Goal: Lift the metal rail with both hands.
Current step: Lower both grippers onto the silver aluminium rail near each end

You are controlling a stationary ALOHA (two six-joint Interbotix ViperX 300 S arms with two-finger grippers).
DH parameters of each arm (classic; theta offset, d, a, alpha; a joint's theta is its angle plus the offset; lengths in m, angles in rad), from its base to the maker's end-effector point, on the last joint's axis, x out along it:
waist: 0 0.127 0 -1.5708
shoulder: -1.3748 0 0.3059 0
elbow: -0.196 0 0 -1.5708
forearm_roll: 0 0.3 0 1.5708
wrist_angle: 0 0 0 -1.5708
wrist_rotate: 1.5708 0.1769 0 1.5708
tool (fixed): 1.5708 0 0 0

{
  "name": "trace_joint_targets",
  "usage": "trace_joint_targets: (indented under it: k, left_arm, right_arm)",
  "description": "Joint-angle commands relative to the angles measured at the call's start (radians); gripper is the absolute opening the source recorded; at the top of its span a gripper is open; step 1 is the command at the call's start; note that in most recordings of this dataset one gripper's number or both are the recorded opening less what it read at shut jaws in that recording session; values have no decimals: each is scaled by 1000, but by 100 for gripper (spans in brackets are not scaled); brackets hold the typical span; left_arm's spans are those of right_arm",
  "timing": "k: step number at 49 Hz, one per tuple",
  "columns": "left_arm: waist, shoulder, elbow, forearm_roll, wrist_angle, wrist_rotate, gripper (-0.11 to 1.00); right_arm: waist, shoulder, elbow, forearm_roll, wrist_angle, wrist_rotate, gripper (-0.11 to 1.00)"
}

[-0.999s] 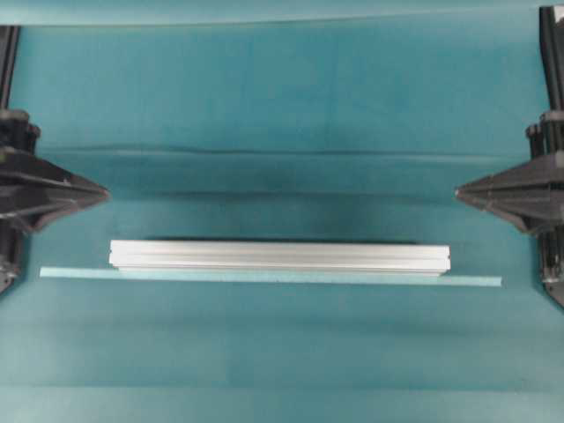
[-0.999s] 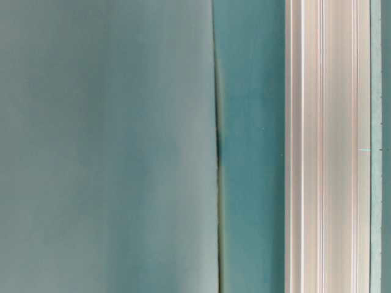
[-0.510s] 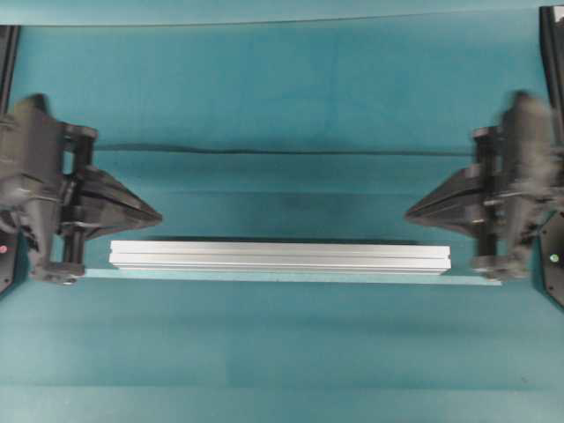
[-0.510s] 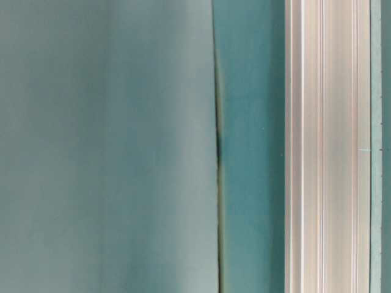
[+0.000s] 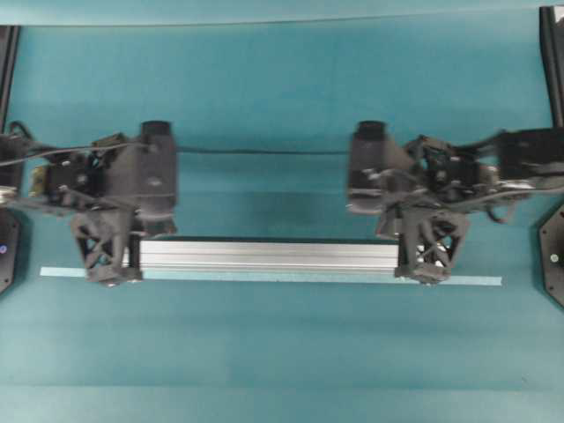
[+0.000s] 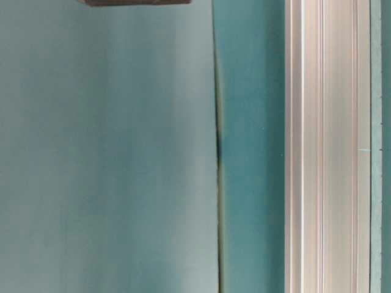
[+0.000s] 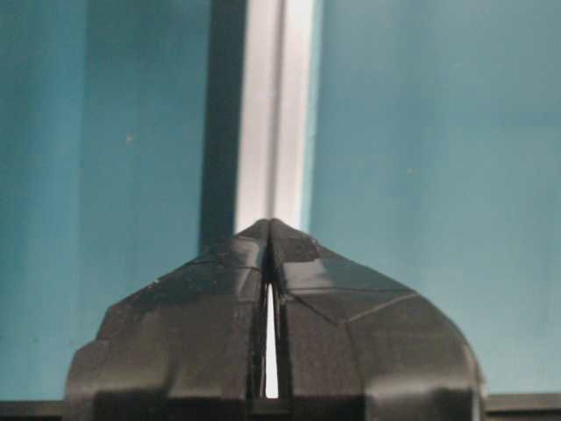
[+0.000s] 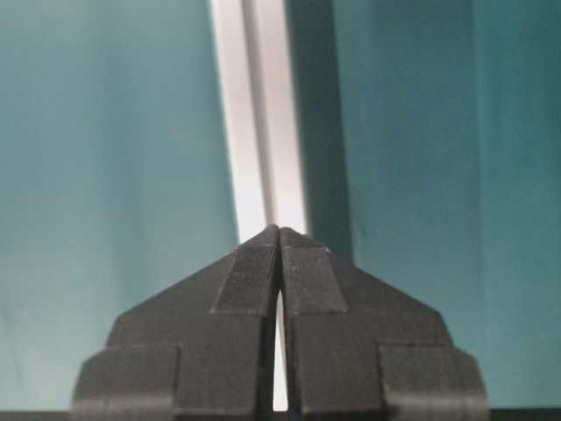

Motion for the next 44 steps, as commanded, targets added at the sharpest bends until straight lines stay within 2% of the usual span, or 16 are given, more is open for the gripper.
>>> trace_joint_targets:
  k: [1,6,15,20,27,30,33,40,44]
  left_arm:
    - [9,21,-44,3,11,5,-2]
    - [11,46,-57,6,11,25,-2]
    - [8,66,-54,8,-21,104,-2]
    - [9,69,-51,8,-40,117,-2]
    - [12,86,-43,8,-41,112,3]
    - [12,94,-40,8,-41,107,11]
    - [11,103,-38,8,-41,103,25]
    - [3,126,-31,6,-46,83,67]
    - [2,144,-29,8,-46,69,88]
  right_arm:
    - [5,41,-43,-15,51,-9,0]
    - [11,80,-64,-23,75,-8,0]
    - [14,109,-80,-26,64,-9,0]
    - [14,110,-72,-26,38,-9,1]
    - [14,109,-57,-21,-3,-6,10]
    - [14,110,-54,-18,-17,-6,19]
    - [14,114,-49,-17,-25,-8,34]
    - [29,118,-28,-23,-58,-12,76]
    - [44,120,-14,-34,-107,-28,92]
